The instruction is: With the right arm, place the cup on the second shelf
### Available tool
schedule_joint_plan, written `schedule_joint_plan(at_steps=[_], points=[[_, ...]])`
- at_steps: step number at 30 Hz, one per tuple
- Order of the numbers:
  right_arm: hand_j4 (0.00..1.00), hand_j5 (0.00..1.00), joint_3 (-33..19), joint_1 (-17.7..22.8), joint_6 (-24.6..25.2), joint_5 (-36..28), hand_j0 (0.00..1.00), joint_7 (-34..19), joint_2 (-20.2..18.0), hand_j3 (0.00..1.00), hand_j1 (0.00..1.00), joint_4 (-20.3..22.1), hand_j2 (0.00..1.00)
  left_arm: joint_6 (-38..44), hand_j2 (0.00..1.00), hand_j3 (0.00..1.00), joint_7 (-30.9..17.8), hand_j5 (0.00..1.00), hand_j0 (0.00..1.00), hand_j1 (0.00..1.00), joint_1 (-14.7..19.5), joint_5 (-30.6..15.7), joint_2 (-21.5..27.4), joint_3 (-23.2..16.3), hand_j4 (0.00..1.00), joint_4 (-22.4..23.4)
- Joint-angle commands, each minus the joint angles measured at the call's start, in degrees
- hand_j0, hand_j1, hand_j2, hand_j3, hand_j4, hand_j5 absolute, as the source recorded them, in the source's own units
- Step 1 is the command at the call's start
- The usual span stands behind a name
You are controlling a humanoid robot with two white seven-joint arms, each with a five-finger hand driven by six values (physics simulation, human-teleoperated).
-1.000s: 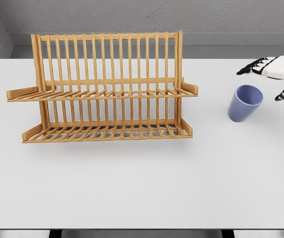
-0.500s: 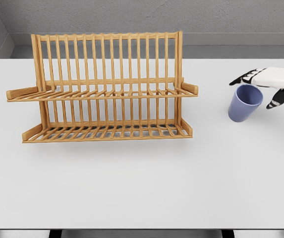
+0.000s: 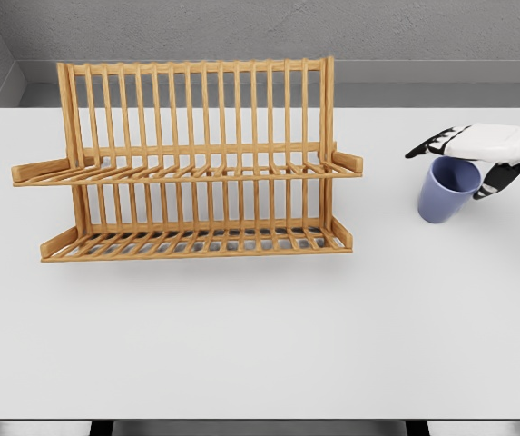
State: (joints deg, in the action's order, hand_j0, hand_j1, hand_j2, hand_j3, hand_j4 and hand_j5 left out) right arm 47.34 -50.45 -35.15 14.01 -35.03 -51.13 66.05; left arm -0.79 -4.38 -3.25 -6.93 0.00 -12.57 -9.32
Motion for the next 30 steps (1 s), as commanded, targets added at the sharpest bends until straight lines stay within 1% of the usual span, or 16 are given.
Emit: schedule_joint_plan(at_steps=[1,3,13,16,18,21,22,30], points=[[1.0,1.0,0.1,0.0,0.1,-0.3,1.0,0.0,-0.1,1.0,1.0,0.3,1.0,0.0,1.0,1.0,0.0,1.0,1.0,1.0,0.0,0.0,0.0,0.0,1.0,0.0],[1.0,1.0,0.9,0.0,0.1,-0.3,1.0,0.0,-0.1,1.0,1.0,0.2,1.0,0.0,1.0,1.0,0.0,1.0,1.0,1.0,0.0,0.0,0.0,0.0,1.0,0.0],[1.0,1.0,0.9,0.2,0.1,-0.3,1.0,0.0,-0.7,1.0,1.0,0.7,1.0,0.0,1.0,1.0,0.0,1.0,1.0,1.0,0.0,0.0,0.0,0.0,1.0,0.0],[0.75,0.75,0.9,0.2,0.1,-0.4,0.75,0.0,-0.7,0.75,0.75,0.7,0.75,0.0,1.0,1.0,0.0,1.0,1.0,1.0,0.0,0.0,0.0,0.0,1.0,0.0],[0.75,0.75,0.9,0.2,0.1,-0.6,0.75,0.0,-0.6,0.75,0.75,0.7,0.75,0.0,1.0,1.0,0.0,1.0,1.0,1.0,0.0,0.0,0.0,0.0,1.0,0.0],[0.71,0.71,0.9,0.2,0.1,-0.6,0.71,0.0,-0.6,0.71,0.71,0.7,0.71,0.0,1.0,1.0,0.0,1.0,1.0,1.0,0.0,0.0,0.0,0.0,1.0,0.0],[0.67,0.67,0.9,0.2,0.1,-0.6,0.67,0.0,-0.5,0.67,0.67,0.7,0.67,0.0,1.0,1.0,0.0,1.0,1.0,1.0,0.0,0.0,0.0,0.0,1.0,0.0],[0.66,0.66,0.2,-0.2,0.1,-0.8,0.66,0.0,-0.6,0.66,0.66,2.1,0.66,0.0,1.0,1.0,0.0,1.0,1.0,1.0,0.0,0.0,0.0,0.0,1.0,0.0]])
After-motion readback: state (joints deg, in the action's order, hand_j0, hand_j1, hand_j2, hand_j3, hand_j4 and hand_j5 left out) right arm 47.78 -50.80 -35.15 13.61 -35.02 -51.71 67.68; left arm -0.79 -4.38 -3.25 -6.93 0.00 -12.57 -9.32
